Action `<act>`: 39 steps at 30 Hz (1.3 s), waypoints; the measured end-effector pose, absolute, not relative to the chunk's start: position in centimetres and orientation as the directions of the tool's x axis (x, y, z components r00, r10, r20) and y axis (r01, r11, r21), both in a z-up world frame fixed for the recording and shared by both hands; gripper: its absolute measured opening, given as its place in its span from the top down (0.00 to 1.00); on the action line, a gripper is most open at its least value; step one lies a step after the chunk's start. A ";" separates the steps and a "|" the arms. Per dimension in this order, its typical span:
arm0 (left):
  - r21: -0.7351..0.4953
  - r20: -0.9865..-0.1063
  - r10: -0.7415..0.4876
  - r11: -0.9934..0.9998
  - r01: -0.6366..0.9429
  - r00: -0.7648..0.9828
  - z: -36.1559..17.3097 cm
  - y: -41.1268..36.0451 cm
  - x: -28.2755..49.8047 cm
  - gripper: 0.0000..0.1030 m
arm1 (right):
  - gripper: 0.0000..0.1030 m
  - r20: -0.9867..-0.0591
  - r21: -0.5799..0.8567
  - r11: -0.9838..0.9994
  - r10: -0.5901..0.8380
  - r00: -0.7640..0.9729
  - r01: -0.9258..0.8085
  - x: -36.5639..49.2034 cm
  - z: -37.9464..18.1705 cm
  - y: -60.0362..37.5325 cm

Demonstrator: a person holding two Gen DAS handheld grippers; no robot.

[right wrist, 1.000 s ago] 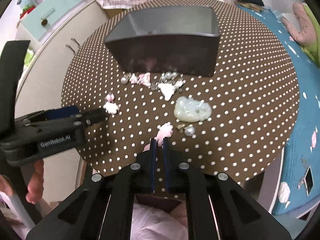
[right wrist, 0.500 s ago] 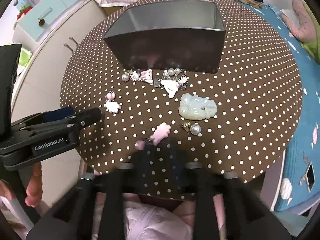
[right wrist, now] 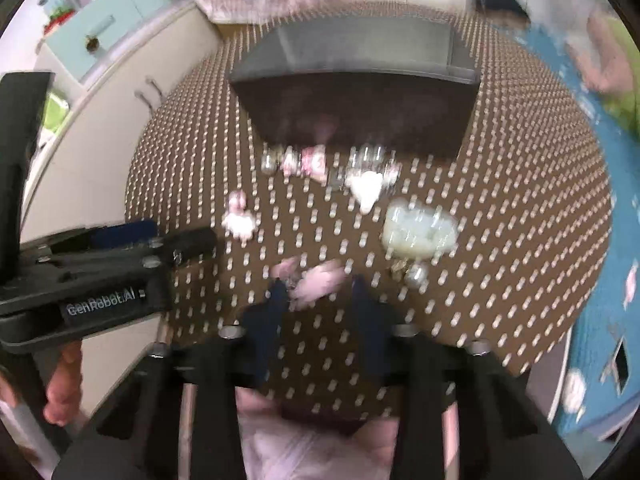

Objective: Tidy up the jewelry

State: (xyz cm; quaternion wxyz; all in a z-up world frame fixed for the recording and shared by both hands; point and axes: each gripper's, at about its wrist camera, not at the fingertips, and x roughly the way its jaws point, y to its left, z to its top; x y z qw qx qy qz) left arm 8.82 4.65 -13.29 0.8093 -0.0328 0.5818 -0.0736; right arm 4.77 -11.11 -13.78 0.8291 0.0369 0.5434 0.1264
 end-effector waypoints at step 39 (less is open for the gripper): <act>-0.144 -0.934 -0.155 0.988 0.057 0.322 -13.2 6.5 9.4 0.31 | 0.88 -0.881 0.186 0.959 0.259 0.396 -0.213 6.7 -14.5 -11.5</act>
